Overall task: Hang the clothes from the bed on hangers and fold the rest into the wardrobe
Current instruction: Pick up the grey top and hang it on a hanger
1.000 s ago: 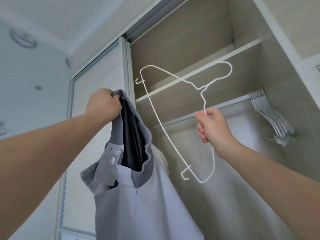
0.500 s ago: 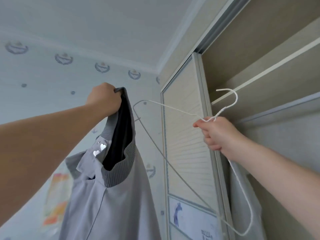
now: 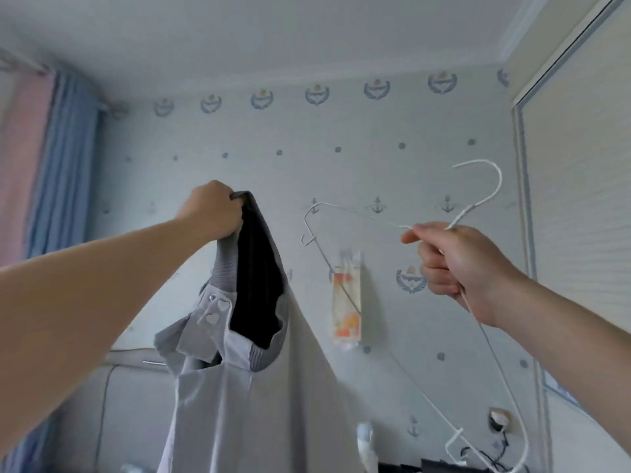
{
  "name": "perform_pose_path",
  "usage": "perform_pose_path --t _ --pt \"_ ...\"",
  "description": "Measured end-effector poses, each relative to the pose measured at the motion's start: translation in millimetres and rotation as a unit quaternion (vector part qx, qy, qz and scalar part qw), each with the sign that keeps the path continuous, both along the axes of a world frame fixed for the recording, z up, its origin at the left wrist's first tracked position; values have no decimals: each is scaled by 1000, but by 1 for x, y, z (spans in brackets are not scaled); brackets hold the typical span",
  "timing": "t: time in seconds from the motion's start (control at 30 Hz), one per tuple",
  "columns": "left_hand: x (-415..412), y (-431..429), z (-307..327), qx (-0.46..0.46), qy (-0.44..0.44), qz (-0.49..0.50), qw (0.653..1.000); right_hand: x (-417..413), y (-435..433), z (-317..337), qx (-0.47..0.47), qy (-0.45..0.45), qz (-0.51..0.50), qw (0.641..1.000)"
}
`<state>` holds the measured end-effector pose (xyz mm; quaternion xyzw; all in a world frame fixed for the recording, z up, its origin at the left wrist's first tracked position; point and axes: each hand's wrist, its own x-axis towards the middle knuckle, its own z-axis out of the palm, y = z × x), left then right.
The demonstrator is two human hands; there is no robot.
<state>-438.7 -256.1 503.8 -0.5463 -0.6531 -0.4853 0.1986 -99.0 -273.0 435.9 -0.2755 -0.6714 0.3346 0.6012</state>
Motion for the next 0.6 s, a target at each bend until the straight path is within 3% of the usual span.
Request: perform_pose_path --t 0.33,0.6 --pt "-188 -86 -50 -93 44 107 989 -207 -26 -79 20 54 135 989" --pt "-297 -136 -166 -141 -36 78 986 -322 -53 -201 -30 16 219 975"
